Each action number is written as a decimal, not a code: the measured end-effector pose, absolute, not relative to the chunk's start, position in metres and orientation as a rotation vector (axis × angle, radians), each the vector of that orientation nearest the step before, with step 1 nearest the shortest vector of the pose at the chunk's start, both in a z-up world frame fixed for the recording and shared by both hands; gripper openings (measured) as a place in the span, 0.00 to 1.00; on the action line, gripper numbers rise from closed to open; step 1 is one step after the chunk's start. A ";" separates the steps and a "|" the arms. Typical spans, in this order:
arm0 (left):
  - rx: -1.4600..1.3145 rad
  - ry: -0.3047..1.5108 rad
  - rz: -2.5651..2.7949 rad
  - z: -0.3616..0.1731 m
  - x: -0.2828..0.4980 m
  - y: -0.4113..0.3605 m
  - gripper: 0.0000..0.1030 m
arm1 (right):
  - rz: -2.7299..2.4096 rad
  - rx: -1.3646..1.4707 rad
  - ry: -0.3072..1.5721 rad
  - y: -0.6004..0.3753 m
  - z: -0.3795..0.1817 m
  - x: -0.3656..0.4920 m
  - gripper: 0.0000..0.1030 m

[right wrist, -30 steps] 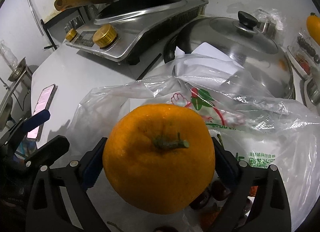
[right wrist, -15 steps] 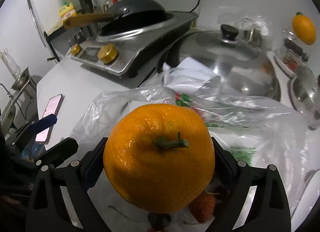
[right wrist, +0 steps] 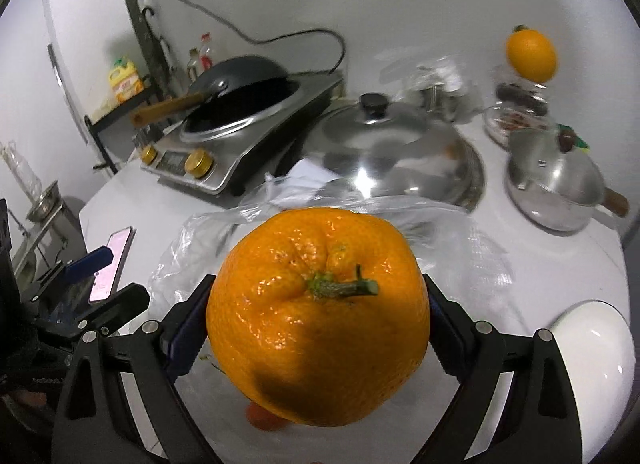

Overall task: Organize fruits
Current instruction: 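Lift the orange with the right gripper and carry it over the white plate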

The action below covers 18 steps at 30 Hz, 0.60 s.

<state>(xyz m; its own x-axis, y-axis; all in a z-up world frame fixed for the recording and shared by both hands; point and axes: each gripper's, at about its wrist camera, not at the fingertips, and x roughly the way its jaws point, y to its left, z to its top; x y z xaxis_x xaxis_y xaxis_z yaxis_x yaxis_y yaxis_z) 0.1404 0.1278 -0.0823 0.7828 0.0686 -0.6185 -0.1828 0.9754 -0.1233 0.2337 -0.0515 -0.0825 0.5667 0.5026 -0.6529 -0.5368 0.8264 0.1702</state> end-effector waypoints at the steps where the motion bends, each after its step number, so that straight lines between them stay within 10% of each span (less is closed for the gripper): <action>1: -0.177 0.658 0.130 -0.080 0.141 0.122 0.99 | 0.603 -0.043 0.745 -0.059 -0.081 0.232 0.93; 18: -0.079 0.679 0.010 -0.069 0.168 0.010 0.99 | 0.448 0.048 0.700 -0.199 -0.071 0.217 0.93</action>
